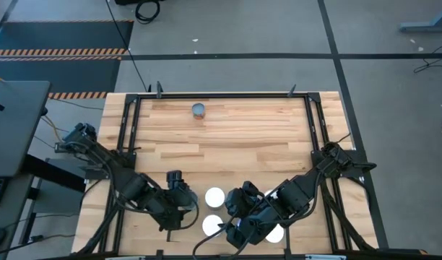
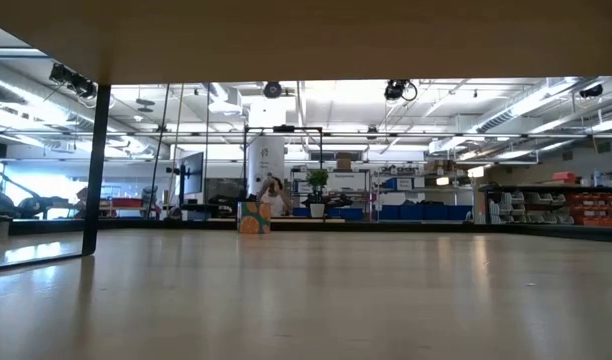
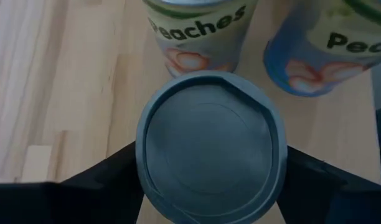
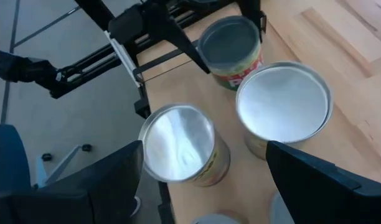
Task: Pick and place cans onto a shelf
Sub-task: Put the canned peas on the shelf, then put the canned oranges on the shelf
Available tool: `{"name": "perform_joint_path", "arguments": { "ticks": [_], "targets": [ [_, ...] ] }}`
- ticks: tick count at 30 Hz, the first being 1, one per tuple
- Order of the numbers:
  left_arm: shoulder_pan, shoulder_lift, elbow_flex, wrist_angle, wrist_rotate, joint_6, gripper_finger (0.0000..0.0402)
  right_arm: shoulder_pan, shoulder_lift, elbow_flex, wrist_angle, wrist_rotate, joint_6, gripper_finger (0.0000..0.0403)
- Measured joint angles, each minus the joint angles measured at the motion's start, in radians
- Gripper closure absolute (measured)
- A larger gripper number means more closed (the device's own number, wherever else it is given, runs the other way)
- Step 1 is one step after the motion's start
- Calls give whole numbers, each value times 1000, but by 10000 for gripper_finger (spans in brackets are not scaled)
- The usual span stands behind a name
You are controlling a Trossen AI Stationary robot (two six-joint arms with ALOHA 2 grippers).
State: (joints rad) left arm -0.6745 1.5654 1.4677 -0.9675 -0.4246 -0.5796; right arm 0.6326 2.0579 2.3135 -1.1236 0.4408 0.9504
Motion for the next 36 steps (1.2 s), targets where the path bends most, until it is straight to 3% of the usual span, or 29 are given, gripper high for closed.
{"name": "perform_joint_path", "arguments": {
  "ticks": [10, 20, 26, 28, 32, 36],
  "targets": [
    [11, 0, 0, -4, 26, -3, 58, 13, 0, 0, 0, -14, 15, 56],
    [11, -3, 4, 7, 5, -2, 54, 1, -1, 0, 1, -57, -62, 56],
    [11, -8, 90, -8, 0, 73, 53, -29, -33, 0, 37, -147, -179, 56],
    [16, -15, 130, -16, -51, 119, 53, -38, -60, 0, 56, -148, -263, 56],
    [120, -85, 143, -49, -84, 131, 53, -55, -123, 1, 67, -106, -408, 56],
    [285, -167, 46, -28, -96, 68, 54, -90, -175, 1, 66, -107, -523, 56]
  ]
}}
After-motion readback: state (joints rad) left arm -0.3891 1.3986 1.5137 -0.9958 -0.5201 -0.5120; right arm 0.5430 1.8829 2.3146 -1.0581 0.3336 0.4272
